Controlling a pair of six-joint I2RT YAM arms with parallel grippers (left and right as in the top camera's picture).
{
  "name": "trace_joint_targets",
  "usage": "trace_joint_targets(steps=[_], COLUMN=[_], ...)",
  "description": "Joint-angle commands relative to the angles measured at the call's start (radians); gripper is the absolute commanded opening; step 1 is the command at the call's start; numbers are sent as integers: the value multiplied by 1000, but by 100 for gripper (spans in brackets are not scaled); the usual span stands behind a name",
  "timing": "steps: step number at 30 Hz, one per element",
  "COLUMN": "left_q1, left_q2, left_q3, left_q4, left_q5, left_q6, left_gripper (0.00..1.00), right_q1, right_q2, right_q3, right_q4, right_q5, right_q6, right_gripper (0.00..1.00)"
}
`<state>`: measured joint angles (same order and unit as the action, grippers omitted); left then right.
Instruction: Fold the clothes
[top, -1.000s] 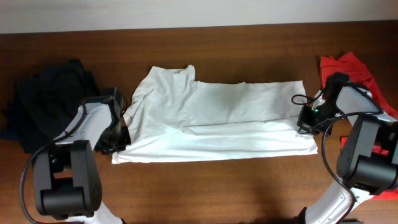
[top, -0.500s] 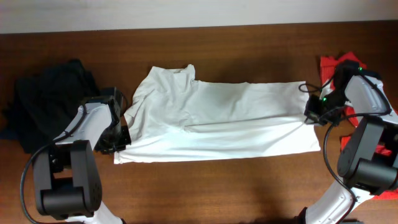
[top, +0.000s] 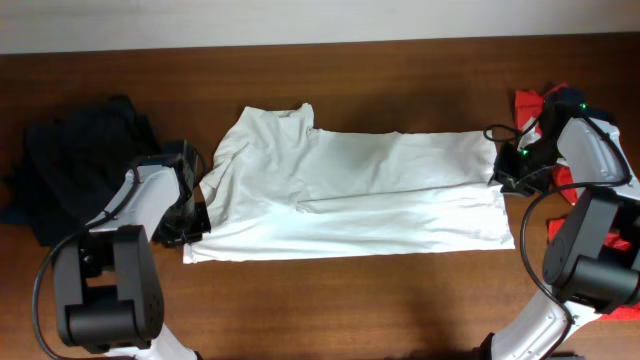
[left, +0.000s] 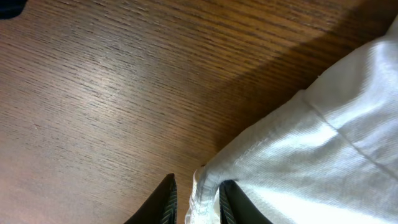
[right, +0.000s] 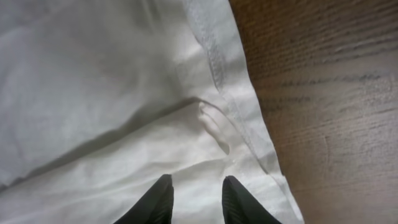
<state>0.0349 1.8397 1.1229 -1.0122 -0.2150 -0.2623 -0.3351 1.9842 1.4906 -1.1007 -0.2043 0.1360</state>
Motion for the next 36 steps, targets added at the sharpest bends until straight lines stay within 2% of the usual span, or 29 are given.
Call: trace_joint_targets(steps=[1, 5, 9, 13, 17, 23, 26, 30, 33, 36], left_q1=[0, 0, 0, -2, -21, -76, -87, -87, -87, -86], left_q2=[-17, -39, -116, -185, -171, -81, -35, 24, 44, 47], left_q3=[-5, 43, 124, 151, 141, 84, 48, 14, -10, -45], left_q4=[0, -30, -51, 11, 95, 142, 171, 180, 143, 95], left_q5=[21, 54, 78, 232, 338, 343, 343, 343, 343, 343], left_q6=[-6, -6, -6, 13, 55, 55, 55, 55, 54, 54], left_gripper=[23, 24, 37, 52, 52, 52, 52, 53, 59, 60], right_q1=[-6, -6, -6, -5, -5, -5, -5, -8, -8, -8], right_q2=[3, 3, 3, 3, 3, 3, 3, 3, 3, 3], right_q3=[-8, -11, -18, -51, -119, -236, -277, -310, -311, -311], right_q4=[-13, -55, -68, -51, -2, 89, 118, 92, 46, 5], right_q5=[6, 6, 7, 10, 14, 14, 42, 131, 157, 158], right_q6=[2, -2, -27, -55, -61, -61, -45, 14, 35, 38], right_gripper=[31, 30, 31, 31, 32, 33, 37, 37, 37, 37])
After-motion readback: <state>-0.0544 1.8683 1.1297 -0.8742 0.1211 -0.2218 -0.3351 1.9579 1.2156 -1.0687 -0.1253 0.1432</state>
